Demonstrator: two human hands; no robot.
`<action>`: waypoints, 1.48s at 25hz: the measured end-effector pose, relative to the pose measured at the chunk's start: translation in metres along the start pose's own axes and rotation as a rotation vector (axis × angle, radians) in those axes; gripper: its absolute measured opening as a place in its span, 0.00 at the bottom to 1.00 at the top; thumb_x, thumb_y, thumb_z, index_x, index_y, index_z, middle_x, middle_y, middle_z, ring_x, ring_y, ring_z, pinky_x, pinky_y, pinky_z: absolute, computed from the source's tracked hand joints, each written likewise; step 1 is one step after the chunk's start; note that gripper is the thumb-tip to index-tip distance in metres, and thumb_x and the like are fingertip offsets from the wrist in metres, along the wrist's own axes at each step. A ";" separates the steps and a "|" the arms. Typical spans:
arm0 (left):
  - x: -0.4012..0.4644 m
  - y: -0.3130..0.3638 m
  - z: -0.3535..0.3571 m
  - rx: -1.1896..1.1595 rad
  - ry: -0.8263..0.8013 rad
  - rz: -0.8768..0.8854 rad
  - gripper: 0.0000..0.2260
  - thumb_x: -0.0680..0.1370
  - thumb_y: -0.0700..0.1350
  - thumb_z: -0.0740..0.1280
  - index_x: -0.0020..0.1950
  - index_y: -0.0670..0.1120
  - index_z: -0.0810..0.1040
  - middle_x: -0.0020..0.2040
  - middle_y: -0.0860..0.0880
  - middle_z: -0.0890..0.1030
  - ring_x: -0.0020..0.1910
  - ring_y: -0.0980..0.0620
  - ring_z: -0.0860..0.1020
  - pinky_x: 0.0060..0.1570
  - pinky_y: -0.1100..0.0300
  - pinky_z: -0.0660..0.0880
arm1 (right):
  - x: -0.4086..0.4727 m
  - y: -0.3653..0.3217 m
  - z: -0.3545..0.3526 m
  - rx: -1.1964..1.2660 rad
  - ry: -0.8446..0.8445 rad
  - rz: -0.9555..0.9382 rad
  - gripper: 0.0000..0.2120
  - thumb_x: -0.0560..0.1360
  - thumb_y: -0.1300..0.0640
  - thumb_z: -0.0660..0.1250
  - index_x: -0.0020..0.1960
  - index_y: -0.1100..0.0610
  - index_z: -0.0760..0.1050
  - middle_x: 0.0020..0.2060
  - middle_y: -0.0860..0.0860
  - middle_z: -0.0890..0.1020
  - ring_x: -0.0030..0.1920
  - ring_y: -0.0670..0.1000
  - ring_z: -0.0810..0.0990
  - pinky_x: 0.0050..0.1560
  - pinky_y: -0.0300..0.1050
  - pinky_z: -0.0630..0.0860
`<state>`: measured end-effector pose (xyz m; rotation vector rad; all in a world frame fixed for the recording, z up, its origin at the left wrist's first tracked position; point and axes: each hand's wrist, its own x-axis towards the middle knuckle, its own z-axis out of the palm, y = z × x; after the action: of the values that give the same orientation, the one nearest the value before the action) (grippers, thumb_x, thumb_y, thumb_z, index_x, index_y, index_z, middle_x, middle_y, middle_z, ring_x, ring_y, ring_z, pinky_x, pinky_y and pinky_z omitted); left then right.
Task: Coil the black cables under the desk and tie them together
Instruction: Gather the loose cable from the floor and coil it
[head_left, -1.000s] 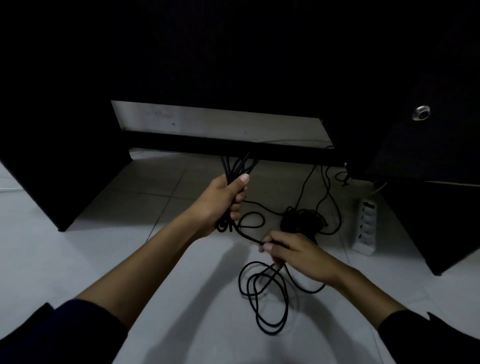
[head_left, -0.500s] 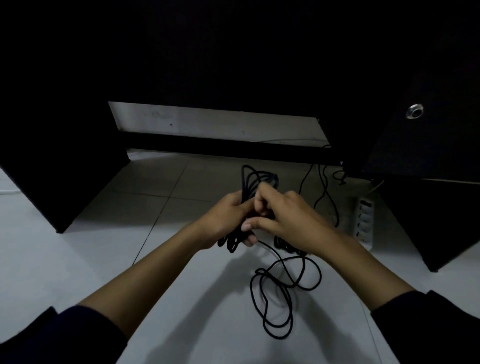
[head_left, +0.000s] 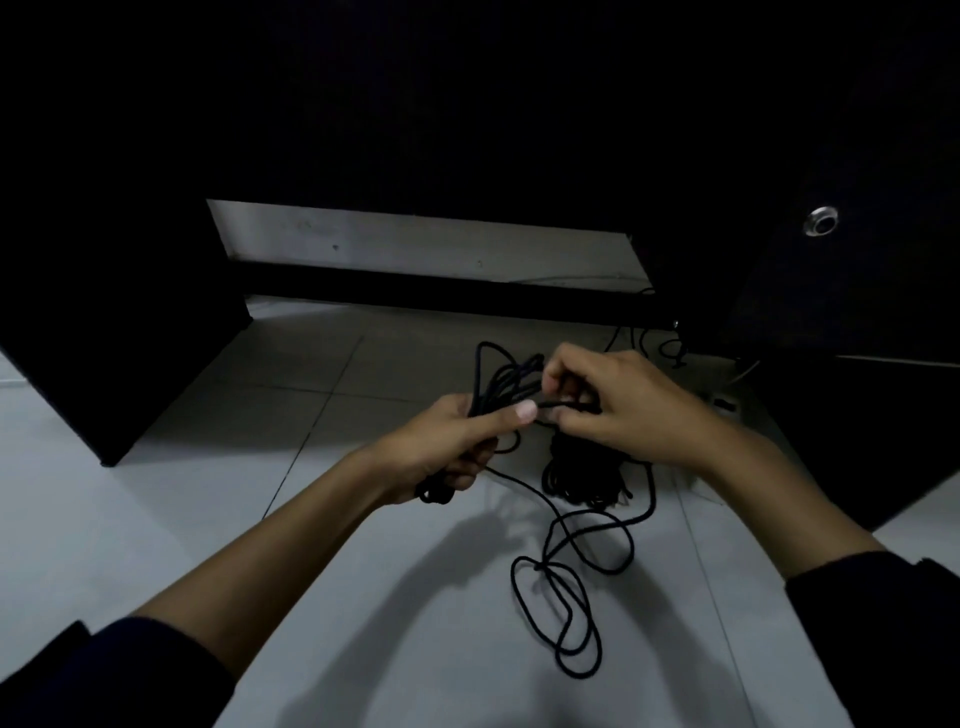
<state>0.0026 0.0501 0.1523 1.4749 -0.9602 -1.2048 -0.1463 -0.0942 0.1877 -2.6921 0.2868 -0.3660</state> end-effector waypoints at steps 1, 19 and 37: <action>-0.002 -0.001 -0.002 0.045 -0.003 0.000 0.12 0.75 0.54 0.68 0.38 0.50 0.70 0.27 0.51 0.61 0.23 0.55 0.57 0.26 0.60 0.53 | -0.002 0.002 -0.002 0.003 0.040 0.004 0.05 0.75 0.53 0.70 0.48 0.51 0.74 0.37 0.42 0.77 0.39 0.39 0.75 0.37 0.30 0.69; 0.001 -0.011 0.020 -0.121 -0.023 0.135 0.13 0.82 0.51 0.54 0.63 0.49 0.71 0.55 0.50 0.83 0.46 0.51 0.82 0.51 0.60 0.79 | 0.015 -0.011 0.029 0.923 0.502 0.293 0.09 0.76 0.68 0.63 0.49 0.56 0.78 0.40 0.50 0.76 0.35 0.44 0.73 0.34 0.36 0.71; 0.011 -0.012 0.019 -0.329 0.144 0.200 0.18 0.82 0.51 0.55 0.64 0.40 0.74 0.53 0.41 0.82 0.46 0.45 0.83 0.50 0.53 0.81 | 0.008 -0.016 0.053 0.873 0.487 0.457 0.15 0.78 0.62 0.65 0.61 0.49 0.78 0.54 0.49 0.81 0.50 0.46 0.80 0.52 0.44 0.79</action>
<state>-0.0136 0.0389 0.1379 1.1589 -0.7517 -1.0393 -0.1212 -0.0628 0.1496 -1.6040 0.6782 -0.7804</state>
